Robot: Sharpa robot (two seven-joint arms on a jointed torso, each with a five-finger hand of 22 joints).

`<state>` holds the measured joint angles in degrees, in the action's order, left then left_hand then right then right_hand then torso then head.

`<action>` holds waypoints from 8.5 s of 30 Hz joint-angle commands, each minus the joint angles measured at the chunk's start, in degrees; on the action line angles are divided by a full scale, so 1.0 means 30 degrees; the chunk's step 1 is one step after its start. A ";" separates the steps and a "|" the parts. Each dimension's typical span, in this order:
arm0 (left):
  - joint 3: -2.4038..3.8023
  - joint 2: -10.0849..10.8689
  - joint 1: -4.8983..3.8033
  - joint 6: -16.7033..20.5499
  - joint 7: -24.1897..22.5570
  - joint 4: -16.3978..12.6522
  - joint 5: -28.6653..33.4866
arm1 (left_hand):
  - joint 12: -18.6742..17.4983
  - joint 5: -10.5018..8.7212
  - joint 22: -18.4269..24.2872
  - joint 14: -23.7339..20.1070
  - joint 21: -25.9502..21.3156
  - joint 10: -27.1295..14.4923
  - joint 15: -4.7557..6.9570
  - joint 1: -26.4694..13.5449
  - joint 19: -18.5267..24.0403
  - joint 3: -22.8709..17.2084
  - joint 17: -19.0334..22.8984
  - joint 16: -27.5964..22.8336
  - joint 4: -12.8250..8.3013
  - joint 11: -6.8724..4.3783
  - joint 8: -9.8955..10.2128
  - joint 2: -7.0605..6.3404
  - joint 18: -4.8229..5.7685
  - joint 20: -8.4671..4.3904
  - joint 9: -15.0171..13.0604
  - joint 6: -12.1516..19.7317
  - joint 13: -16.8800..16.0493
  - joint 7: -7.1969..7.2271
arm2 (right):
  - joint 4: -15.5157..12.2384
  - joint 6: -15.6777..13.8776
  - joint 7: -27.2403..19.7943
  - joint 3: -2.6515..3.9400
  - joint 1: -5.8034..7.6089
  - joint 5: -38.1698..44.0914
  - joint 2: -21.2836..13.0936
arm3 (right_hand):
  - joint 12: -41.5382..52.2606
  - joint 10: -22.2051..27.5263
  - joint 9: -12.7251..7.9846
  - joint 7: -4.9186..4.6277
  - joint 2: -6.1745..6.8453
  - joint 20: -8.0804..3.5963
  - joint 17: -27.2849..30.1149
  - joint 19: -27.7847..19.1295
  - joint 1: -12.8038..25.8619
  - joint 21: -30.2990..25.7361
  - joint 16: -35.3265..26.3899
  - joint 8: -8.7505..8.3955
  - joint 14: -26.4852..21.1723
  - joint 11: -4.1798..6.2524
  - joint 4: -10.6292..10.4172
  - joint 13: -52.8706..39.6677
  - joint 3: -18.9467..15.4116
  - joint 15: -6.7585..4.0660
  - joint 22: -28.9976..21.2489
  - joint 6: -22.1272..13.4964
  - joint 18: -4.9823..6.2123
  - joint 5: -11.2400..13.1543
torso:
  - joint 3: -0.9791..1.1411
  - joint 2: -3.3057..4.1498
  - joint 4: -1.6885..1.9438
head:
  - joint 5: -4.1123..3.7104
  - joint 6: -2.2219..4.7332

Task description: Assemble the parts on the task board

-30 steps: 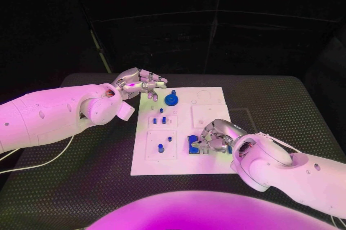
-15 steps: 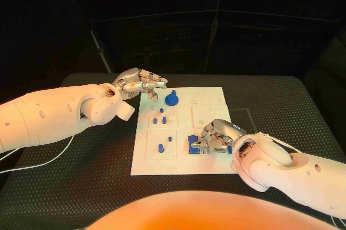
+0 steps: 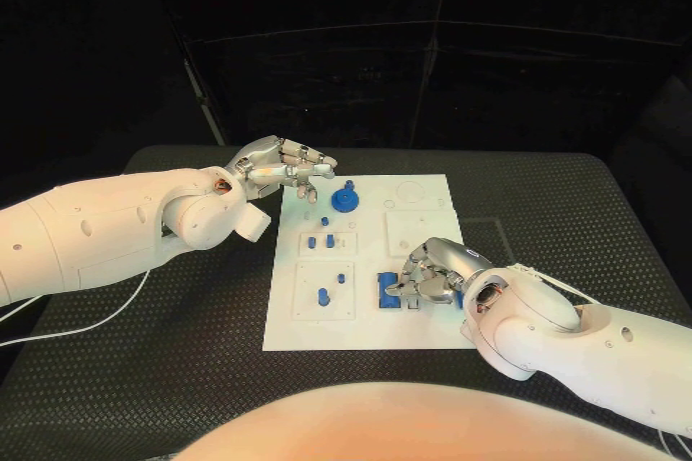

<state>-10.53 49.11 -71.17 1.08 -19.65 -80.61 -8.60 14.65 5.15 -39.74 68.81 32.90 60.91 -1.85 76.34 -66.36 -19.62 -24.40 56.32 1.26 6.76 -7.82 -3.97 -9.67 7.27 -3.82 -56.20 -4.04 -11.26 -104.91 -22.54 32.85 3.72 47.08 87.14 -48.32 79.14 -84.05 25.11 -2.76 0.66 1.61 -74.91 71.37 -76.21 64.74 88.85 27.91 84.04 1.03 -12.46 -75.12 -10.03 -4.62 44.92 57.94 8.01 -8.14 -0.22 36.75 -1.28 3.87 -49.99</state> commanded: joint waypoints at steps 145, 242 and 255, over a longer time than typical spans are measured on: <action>-0.0187 -0.0031 -0.0009 -0.0377 -0.0062 -0.0003 0.0089 | 0.0185 -0.0085 0.0100 -0.0117 -0.0177 -0.0178 -0.0022 -0.0060 -0.0110 0.0230 0.0051 0.0172 0.0033 0.0036 -0.0150 0.0139 -0.0265 0.0122 -0.0027 0.0194 -0.0031 0.0028 | -0.0512 -0.1549 -0.0180 0.0013 -0.0696 -0.2735 -0.1389 | -0.0472 -0.0401 -0.0942 0.0051 -0.0421 -0.0084 -0.4397 0.0411 -0.0407 0.0185 0.0097 -0.3567 0.1853 0.0199 -0.0634 -0.1720 0.3561 -0.0150 0.0470 0.1731 -0.0090 -0.3178 | -0.0015 0.0003 -0.0027 | -0.0999 -0.0002; -0.0191 0.0099 -0.0012 -0.0559 0.0145 -0.0045 0.0089 | 0.0219 -0.0083 0.0147 -0.0154 -0.0232 -0.0250 -0.0039 -0.0095 -0.0119 0.0330 0.0073 0.0186 0.0074 0.0050 -0.0172 0.0167 -0.0260 0.0133 -0.0021 0.0239 -0.0026 0.0020 | 0.0144 -0.1065 -0.3090 0.0012 -0.0700 -0.2624 -0.1507 | -0.0583 -0.0415 0.0564 0.0362 -0.1071 -0.0229 -0.4474 0.0389 -0.0517 0.0075 0.0119 -0.2445 0.1868 0.0432 -0.0165 -0.1831 0.0016 -0.0327 0.0525 0.1975 -0.0086 -0.0677 | 0.0013 -0.0008 -0.0054 | -0.1042 -0.0002; -0.0193 0.0084 -0.0008 -0.0595 0.0178 -0.0012 0.0089 | 0.0225 -0.0080 0.0155 -0.0159 -0.0241 -0.0261 -0.0040 -0.0090 -0.0121 0.0339 0.0076 0.0189 0.0075 0.0050 -0.0176 0.0178 -0.0260 0.0134 -0.0021 0.0245 -0.0025 0.0019 | -0.0581 -0.0246 -0.5835 0.0014 -0.0700 -0.1730 -0.1760 | -0.0511 -0.0439 0.0771 0.0421 -0.0646 -0.0285 -0.4553 0.0408 -0.1019 0.0106 0.0155 -0.2185 0.1884 0.0494 0.0328 -0.1903 -0.0348 -0.0385 0.0601 0.1933 -0.0098 -0.0764 | 0.0002 0.0006 -0.0072 | -0.1052 -0.0002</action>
<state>-11.15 49.40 -71.14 0.00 -19.05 -80.57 -8.59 15.09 5.15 -39.33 68.81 32.46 60.49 -1.85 76.13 -66.57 -19.06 -24.25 56.54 1.49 6.75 -8.04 -3.76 -9.68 7.48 -3.82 -55.79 -4.04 -11.25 -106.46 -24.29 18.60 3.75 44.93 80.15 -53.64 77.70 -84.04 27.35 -1.77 -1.38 1.12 -74.91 72.70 -79.02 64.99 89.11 21.13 84.14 2.06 -11.67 -78.17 -10.94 -5.38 46.66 63.72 8.01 -10.52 -0.18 36.71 -1.47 0.77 -49.99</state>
